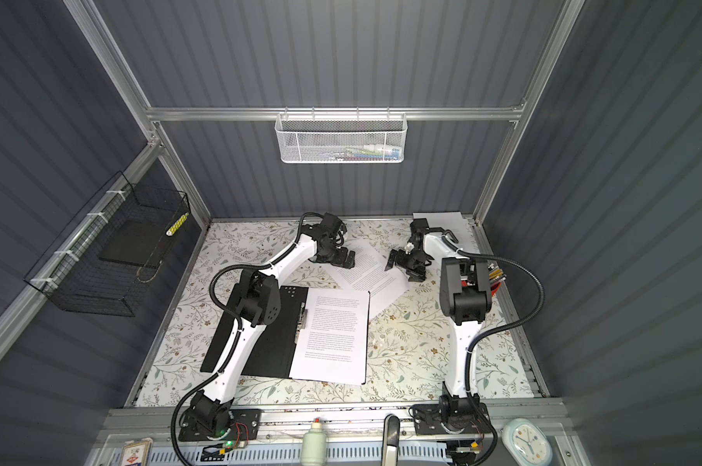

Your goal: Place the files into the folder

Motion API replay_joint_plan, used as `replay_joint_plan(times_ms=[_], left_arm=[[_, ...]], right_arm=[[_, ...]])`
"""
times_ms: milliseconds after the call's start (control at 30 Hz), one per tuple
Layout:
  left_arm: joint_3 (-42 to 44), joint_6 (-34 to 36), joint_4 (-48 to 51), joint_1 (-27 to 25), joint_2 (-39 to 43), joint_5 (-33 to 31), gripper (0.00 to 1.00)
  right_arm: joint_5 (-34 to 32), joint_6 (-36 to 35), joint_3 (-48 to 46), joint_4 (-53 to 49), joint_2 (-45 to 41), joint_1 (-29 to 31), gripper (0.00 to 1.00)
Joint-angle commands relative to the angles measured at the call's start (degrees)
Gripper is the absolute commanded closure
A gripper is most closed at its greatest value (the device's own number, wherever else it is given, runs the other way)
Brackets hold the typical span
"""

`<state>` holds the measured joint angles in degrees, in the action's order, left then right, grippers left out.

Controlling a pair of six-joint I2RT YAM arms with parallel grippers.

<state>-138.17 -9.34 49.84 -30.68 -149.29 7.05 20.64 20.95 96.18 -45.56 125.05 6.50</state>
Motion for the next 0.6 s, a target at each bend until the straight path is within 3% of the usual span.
replay_joint_plan(times_ms=[0, 300, 567], left_arm=[[2.4, 0.1, 5.3, -0.5, -3.6, 1.5, 0.00], [5.4, 1.9, 4.3, -2.6, -2.5, 2.8, 0.00], [7.1, 1.9, 3.8, -2.8, -1.6, 2.8, 0.00]], right_arm=[[1.2, -0.1, -1.9, -3.9, 1.2, 1.9, 0.01], [17.8, -3.9, 1.4, 3.3, 2.1, 2.5, 0.01], [22.7, -9.7, 14.3, -1.4, 9.7, 4.2, 0.01]])
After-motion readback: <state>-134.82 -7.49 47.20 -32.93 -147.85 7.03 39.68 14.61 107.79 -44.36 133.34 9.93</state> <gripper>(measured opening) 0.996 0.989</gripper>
